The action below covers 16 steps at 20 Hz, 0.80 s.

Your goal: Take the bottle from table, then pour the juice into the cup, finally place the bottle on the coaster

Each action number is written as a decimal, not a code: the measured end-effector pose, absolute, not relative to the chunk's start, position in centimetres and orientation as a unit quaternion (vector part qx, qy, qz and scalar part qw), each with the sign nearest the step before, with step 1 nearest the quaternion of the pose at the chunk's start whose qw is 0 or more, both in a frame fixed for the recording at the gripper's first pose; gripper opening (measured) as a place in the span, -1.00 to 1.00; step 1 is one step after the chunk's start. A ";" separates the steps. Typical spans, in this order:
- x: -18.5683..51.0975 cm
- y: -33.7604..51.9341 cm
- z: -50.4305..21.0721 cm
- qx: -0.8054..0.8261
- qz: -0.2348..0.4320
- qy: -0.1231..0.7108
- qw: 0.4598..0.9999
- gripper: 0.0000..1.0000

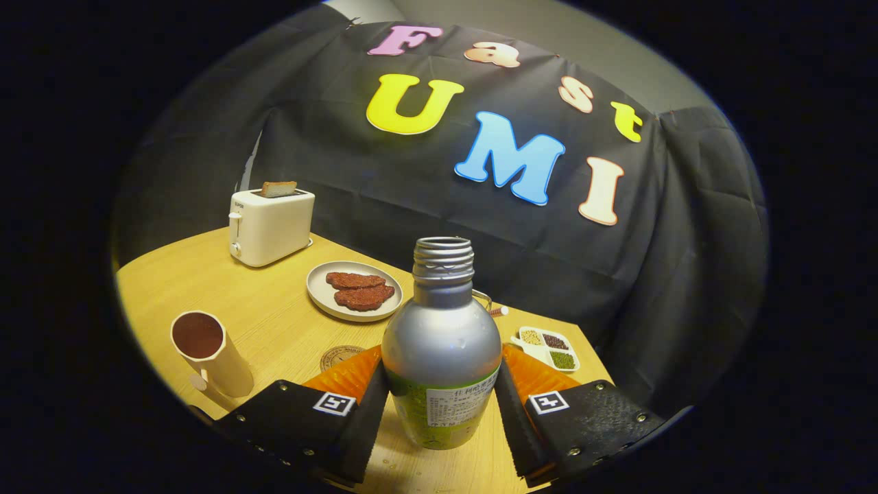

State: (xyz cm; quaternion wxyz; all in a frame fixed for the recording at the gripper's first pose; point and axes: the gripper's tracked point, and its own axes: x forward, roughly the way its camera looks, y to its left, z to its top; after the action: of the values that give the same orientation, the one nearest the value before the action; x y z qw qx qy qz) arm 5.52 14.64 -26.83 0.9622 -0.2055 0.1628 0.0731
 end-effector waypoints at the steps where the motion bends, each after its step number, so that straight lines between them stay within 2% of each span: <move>1: 5.6 15.1 -26.3 -0.222 0.080 0.159 0.959 0.54; 16: 4.5 18.9 -27.1 -0.381 0.120 0.158 0.903 0.54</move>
State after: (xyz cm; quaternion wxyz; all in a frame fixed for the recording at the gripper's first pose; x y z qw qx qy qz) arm 4.51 18.88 -27.08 0.9030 -0.3812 0.1577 0.1200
